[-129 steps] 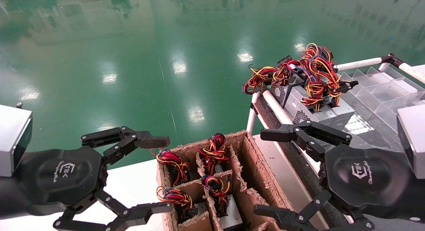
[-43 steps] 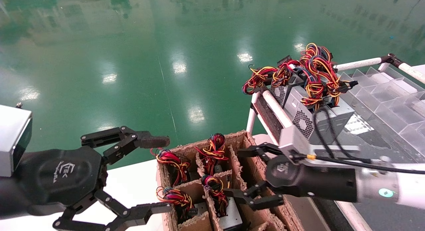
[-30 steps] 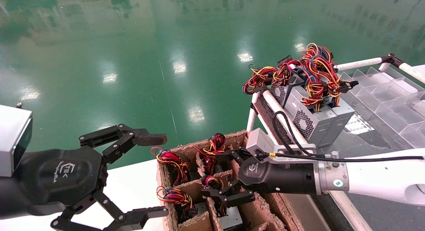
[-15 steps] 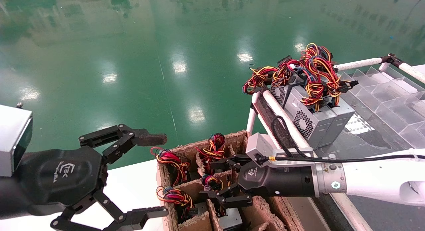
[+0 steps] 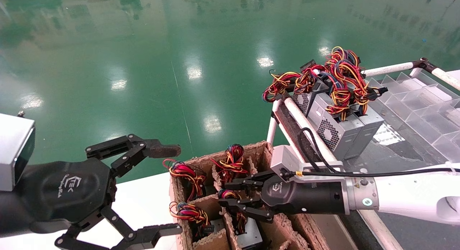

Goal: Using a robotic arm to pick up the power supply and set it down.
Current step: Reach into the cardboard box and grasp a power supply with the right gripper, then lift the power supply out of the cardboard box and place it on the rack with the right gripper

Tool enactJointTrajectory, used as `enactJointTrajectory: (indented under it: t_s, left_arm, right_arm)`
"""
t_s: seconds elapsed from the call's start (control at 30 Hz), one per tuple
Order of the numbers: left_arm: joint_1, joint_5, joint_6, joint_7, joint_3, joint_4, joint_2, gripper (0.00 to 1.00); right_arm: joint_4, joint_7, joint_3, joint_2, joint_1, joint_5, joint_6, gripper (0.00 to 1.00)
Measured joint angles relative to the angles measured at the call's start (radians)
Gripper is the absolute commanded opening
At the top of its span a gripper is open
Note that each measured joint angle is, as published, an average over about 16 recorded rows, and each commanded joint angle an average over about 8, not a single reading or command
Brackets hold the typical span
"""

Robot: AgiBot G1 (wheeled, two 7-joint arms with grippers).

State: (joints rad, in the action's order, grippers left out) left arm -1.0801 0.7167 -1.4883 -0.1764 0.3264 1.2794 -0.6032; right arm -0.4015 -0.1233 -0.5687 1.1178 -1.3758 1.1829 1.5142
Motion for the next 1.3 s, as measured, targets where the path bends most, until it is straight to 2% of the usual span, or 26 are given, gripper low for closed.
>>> enactJointTrajectory:
  t_s: [0.77,1.3]
  left_arm:
    - [0.0,-0.001,0.0,0.001,0.001,0.0,0.0,1.0]
    - [0.0,-0.001,0.001,0.001,0.002,0.0,0.001,1.0]
  right_arm:
    - [0.076,-0.041,0.023,-0.008,-0.017,-0.053,0.045,0.0]
    - [-0.089,0.063,0.066,-0.152,-0.029,-0.245,0.07,0.0]
